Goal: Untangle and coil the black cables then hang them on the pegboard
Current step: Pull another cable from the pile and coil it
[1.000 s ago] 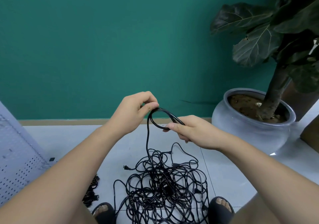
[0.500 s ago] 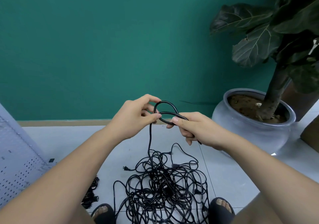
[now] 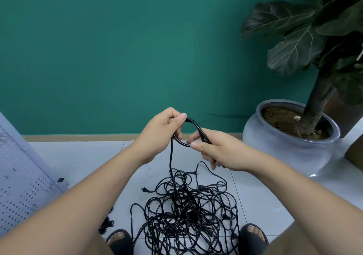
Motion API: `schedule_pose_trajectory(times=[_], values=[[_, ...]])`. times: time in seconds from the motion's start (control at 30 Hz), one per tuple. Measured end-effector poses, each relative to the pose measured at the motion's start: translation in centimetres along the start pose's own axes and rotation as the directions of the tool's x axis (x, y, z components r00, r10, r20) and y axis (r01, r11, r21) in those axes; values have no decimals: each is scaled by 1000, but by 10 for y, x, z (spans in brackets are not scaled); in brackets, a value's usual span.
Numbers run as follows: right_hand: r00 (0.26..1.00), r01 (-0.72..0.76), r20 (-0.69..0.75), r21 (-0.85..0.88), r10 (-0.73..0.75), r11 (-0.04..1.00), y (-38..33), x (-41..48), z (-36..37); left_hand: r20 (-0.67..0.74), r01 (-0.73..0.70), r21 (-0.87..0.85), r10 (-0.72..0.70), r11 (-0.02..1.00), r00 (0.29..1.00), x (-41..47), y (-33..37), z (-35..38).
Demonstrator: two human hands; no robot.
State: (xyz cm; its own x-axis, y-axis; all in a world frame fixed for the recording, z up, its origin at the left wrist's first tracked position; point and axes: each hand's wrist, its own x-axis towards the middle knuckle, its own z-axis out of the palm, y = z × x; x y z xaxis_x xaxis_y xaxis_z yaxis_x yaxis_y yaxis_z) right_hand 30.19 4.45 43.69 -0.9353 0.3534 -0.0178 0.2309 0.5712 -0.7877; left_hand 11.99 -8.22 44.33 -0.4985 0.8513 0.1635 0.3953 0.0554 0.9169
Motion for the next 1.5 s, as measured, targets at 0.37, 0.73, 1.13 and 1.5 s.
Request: schedule_pose_trajectory(times=[0.37,0.73,1.13,1.5], values=[[989,-61,-130,39,66,997,-14,14,35,-129,148,-536,-254,831,959,1,27,23],[991,-30,-130,-70,21,997,-25,30,53,-128,169,-683,-344,711,930,16,31,16],[944,54,-328,52,-34,997,-32,30,81,-412,-258,105,278,960,868,22,38,1],[937,94,-349,229,-8,969,-22,20,43,57,220,-305,-213,926,975,18,5,15]])
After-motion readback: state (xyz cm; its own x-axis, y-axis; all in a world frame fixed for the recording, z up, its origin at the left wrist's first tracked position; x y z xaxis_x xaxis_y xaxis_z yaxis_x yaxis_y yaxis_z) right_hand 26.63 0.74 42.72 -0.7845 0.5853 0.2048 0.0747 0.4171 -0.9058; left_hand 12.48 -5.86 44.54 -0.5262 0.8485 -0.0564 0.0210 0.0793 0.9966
